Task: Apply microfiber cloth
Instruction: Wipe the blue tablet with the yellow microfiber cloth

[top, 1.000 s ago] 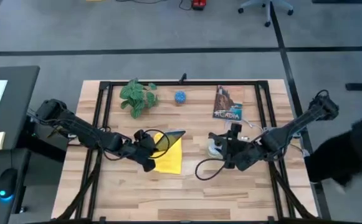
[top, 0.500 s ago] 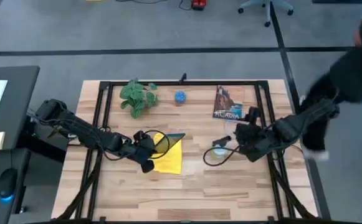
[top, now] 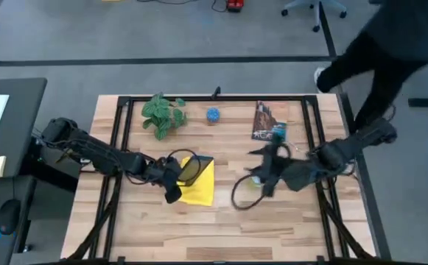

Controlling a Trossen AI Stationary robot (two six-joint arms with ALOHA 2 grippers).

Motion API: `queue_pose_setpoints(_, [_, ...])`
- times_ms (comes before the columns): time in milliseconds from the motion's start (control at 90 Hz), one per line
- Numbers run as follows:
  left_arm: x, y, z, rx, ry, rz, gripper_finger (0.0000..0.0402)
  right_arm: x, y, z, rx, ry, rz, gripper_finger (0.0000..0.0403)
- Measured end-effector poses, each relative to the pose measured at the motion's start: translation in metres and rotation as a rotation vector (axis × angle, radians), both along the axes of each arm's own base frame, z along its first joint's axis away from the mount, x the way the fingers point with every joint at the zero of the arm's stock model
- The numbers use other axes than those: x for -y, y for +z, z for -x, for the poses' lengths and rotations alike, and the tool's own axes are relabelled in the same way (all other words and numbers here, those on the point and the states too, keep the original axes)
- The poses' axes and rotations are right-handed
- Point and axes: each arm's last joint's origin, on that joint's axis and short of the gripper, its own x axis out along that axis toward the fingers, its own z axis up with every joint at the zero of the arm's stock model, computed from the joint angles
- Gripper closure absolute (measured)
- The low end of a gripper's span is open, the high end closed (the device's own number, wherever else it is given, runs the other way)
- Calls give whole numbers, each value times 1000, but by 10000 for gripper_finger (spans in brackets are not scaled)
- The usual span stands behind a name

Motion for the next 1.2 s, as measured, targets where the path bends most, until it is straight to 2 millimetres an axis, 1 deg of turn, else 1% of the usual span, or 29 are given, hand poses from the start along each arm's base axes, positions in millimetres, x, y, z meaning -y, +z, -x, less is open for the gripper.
queue_pose_setpoints(56, [-1,-1,2,-28,9,3,395,-2,-11,-22,-4,59,-2,199])
queue_pose_setpoints(133, [-2,-2,6,-68,24,0,395,-2,-31,-53,-25,127,-4,200])
queue_pose_setpoints(211, [-3,-5,12,-132,43,-3,395,1,-51,-78,-84,161,18,200])
queue_pose_setpoints(278, [-2,-6,17,-179,63,-9,395,3,-62,-96,-117,161,44,200])
queue_pose_setpoints(378, [-2,-6,26,-244,87,-31,395,7,-73,-121,-140,152,75,201])
queue_pose_setpoints(500, [0,-3,32,-269,88,-20,395,9,-90,-144,-178,149,103,201])
queue_pose_setpoints(589, [-1,-1,36,-273,84,0,395,12,-102,-155,-208,141,109,201])
queue_pose_setpoints(756, [-3,7,45,-271,67,37,395,23,-128,-162,-303,124,101,201])
queue_pose_setpoints(856, [-4,11,48,-257,56,45,395,37,-129,-168,-291,181,34,201])
queue_pose_setpoints(933, [-4,12,48,-257,28,36,395,52,-126,-173,-262,198,-9,201])
queue_pose_setpoints(1067, [-2,11,48,-257,-8,17,395,87,-125,-178,-248,144,-45,201])
queue_pose_setpoints(1156, [0,11,47,-245,-39,3,395,110,-125,-179,-240,196,-129,201])
queue_pose_setpoints(1200, [1,11,47,-240,-42,-2,395,119,-129,-182,-237,225,-174,201])
